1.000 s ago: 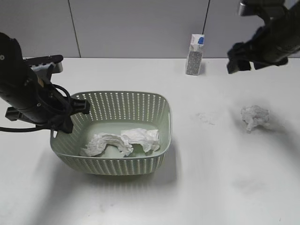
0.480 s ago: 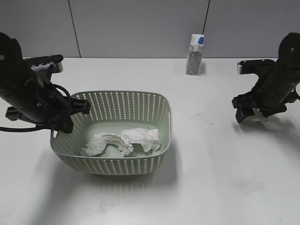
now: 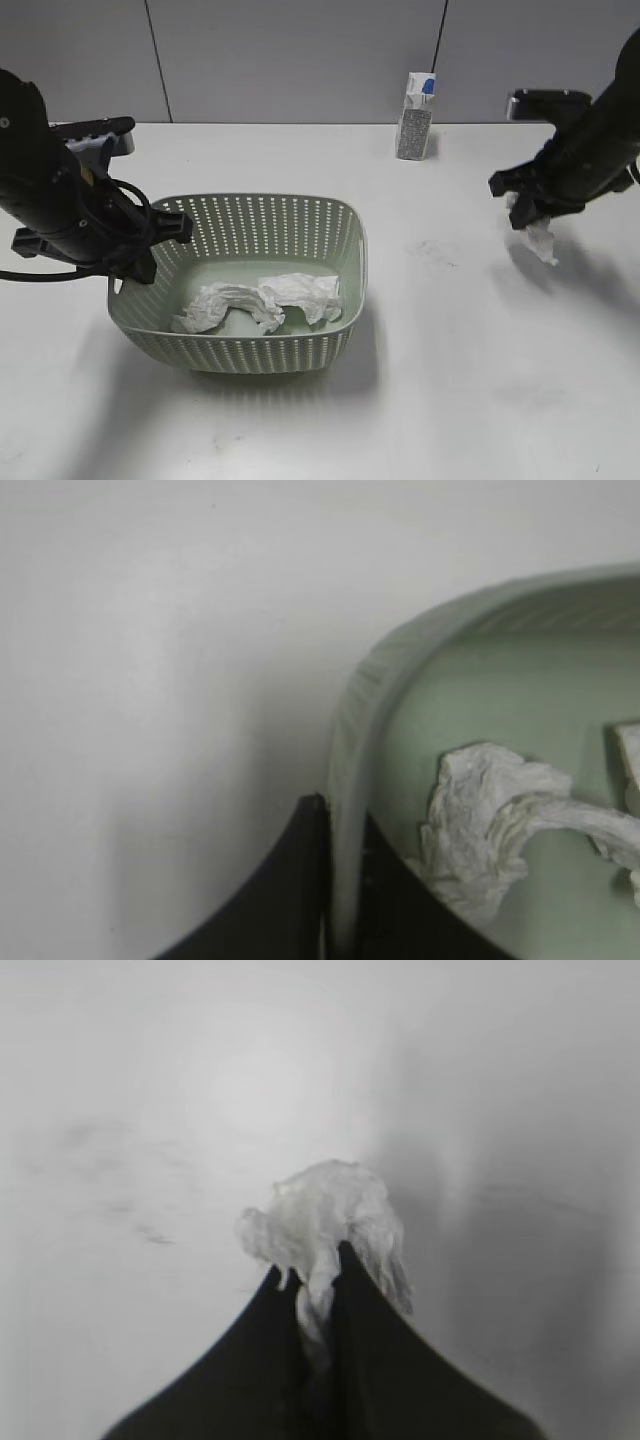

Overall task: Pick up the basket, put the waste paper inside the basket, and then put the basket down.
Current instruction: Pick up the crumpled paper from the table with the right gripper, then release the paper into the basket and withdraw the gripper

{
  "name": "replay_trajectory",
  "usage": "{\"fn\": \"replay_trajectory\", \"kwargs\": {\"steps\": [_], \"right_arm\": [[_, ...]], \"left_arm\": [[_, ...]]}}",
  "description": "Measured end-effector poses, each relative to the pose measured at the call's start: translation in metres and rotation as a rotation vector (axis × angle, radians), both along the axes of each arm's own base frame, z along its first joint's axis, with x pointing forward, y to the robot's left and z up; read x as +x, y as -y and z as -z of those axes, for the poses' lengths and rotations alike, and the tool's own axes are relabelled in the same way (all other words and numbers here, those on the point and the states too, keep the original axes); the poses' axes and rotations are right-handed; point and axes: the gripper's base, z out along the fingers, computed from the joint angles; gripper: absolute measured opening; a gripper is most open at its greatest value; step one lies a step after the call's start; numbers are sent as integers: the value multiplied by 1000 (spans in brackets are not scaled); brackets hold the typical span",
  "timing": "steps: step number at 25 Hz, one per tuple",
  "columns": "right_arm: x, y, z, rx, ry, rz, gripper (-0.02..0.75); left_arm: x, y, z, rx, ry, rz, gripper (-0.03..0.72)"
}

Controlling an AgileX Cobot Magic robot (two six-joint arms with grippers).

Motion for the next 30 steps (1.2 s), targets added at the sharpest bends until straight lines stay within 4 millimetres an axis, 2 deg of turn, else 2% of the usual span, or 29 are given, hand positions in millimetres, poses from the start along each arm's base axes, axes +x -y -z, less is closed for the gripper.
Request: {"fn": "replay_trajectory", "kwargs": {"steps": [2,6,9,11,13,14,16,18,19,20,23,26,30], "right_arm": [[-8,-22,-33,68,77,-82,41],[-43,-90,-97,211,264,-304,41],[-70,-138,-124,263,407,-431,40],[-86,-165,-127,283,440,-502,39],[-96,-185,-117,287,419,-556,78],[-99,-192,-111,285,400,-575,124],[-98,-201,-93,276,351,-585,308],[-96,-204,-80,271,316,-580,508],[-96,-204,-77,268,308,-579,577],[-95,-204,-76,258,311,-585,606],[-85,-196,-85,219,350,-573,603],[-56,-171,-108,173,422,-470,592],[-11,-104,-134,93,446,-299,589]], "left_arm": [[0,0,0,-1,2,0,3],[1,0,0,-3,8,-1,3],[1,0,0,-3,8,-1,3],[1,0,0,-3,9,-1,3],[1,0,0,-4,10,-1,3],[1,0,0,-4,10,-1,3],[1,0,0,-4,10,-1,3],[1,0,0,-4,10,-1,3],[1,0,0,-4,10,-1,3],[1,0,0,-4,10,-1,3],[1,0,0,-4,10,-1,3],[2,1,-2,-2,12,2,3],[9,4,-10,-5,34,10,3]]}}
